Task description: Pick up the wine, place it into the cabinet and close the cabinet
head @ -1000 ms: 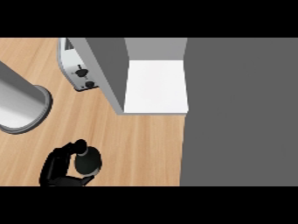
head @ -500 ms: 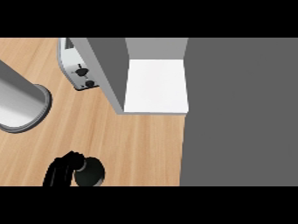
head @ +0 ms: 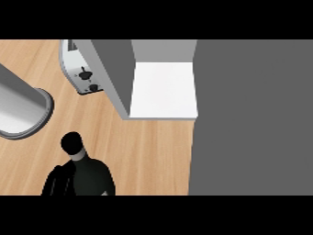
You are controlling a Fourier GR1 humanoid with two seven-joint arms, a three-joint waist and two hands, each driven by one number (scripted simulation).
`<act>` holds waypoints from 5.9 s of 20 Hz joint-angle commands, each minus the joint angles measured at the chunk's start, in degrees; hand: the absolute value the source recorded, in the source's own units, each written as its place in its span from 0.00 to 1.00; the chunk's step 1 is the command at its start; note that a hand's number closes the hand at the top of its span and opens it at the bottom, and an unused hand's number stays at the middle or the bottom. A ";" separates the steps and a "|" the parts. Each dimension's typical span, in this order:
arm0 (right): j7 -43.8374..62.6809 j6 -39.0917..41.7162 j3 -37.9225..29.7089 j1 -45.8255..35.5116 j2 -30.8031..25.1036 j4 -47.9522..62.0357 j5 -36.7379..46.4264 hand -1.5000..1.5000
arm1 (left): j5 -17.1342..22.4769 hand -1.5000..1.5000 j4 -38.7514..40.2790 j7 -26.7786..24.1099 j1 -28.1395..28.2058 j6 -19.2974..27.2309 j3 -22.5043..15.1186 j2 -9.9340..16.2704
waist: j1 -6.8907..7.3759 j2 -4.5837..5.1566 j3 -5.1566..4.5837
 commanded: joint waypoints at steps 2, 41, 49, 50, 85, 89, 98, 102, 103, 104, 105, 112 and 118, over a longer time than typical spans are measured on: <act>-0.73 -0.48 1.09 -1.21 0.77 1.71 1.75 0.00 | 3.45 1.00 -13.34 7.55 2.08 7.94 -7.15 -0.47 | -0.17 0.10 -0.05; -6.23 1.83 0.07 0.93 0.85 5.90 2.82 0.00 | 6.93 1.00 11.11 9.02 -37.36 49.30 -25.11 -0.49 | -0.81 0.18 -0.08; -2.26 0.80 0.42 2.74 1.27 0.41 1.00 0.00 | 11.91 1.00 24.56 2.30 -43.66 47.34 -23.24 -0.49 | -1.09 0.21 -0.09; -7.29 2.16 0.97 2.44 1.89 4.65 3.26 0.00 | 11.80 1.00 18.91 3.96 -38.72 49.82 -26.24 -0.49 | -0.78 0.15 -0.08; -5.76 3.66 -2.38 0.98 -0.46 5.55 -2.57 0.00 | 40.61 1.00 57.74 -10.19 -64.87 33.34 -25.79 -0.49 | -2.27 0.56 -0.10; -6.75 3.88 -1.64 2.60 0.33 5.36 -2.07 0.00 | 41.94 1.00 61.89 -10.41 -66.35 32.41 -24.84 -0.49 | -2.80 0.73 -0.11; -4.03 2.27 0.60 -1.14 0.32 4.98 0.39 0.00 | 41.60 1.00 68.73 -11.00 -67.67 31.31 -24.45 -0.49 | -3.08 0.99 -0.14; -3.40 3.20 -3.31 -3.94 -1.85 7.85 -3.87 0.00 | 42.78 1.00 68.72 -12.03 -68.46 33.40 -24.27 -0.49 | -3.64 1.21 -0.14; -3.80 2.27 0.30 -0.54 0.61 4.93 -0.83 0.00 | 41.89 1.00 72.38 -12.78 -71.02 30.90 -22.44 -0.48 | -3.42 1.22 -0.16; -3.35 2.04 1.19 -0.01 0.86 3.23 -0.24 0.00 | 42.99 1.00 70.98 -13.50 -70.67 33.12 -21.59 -0.49 | -3.29 1.02 -0.15; -6.08 3.94 -0.04 -1.53 -0.01 6.44 -1.41 0.00 | 44.45 1.00 69.50 -15.00 -69.07 33.72 -21.23 -0.49 | -3.93 1.28 -0.15; -4.55 3.43 -0.07 1.09 -0.10 4.03 -0.90 0.00 | 41.74 0.00 72.71 -21.72 -68.08 29.76 -20.28 0.13 | -2.82 0.96 -0.14; -7.54 2.67 0.31 -0.76 0.96 8.10 2.91 0.00 | 39.57 0.00 66.71 -23.70 -67.12 31.06 -21.45 -0.49 | -0.79 0.25 -0.09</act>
